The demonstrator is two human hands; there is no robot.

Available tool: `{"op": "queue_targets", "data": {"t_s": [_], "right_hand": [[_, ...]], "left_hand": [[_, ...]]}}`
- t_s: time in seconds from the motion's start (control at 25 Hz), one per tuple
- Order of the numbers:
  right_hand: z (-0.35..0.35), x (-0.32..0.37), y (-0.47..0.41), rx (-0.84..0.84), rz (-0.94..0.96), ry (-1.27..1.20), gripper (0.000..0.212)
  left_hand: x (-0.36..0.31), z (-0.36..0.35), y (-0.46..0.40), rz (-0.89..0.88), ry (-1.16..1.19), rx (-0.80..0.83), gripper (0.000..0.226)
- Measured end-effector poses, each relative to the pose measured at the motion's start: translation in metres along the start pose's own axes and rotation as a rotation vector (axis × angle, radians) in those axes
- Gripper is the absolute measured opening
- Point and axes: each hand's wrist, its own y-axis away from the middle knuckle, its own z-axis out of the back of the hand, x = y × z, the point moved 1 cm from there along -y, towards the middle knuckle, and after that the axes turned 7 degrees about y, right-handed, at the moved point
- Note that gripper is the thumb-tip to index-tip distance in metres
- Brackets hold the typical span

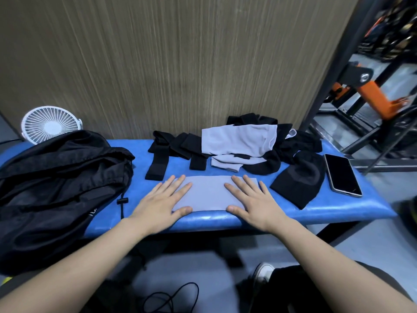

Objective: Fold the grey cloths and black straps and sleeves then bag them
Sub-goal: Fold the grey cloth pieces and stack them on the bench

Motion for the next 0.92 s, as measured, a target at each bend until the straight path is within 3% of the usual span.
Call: {"op": "queue_targets", "data": {"t_s": [0.16,0.36,0.48,0.68,0.92], "right_hand": [[0.008,-0.001,0.005,0.002,-0.064,-0.107,0.086],[0.018,-0.021,0.015,0.083,-0.073,-0.061,0.101],[0.018,-0.031,0.021,0.079,-0.052,-0.041,0.091],[0.023,-0.038,0.03,-0.068,-0.033,-0.063,0.069],[0.023,-0.035,0.024,-0.353,0.041,0.028,0.029]], "left_hand": [[-0.001,-0.003,0.008,0.026,0.011,-0.042,0.092],[-0.03,0.001,0.0,-0.119,0.014,-0.121,0.076],[-0.045,-0.005,-0.009,-0.192,0.04,-0.068,0.068],[-0.038,-0.012,-0.02,-0.252,0.064,0.009,0.068],[-0.036,-0.013,-0.019,-0.259,0.051,-0.013,0.062]]}}
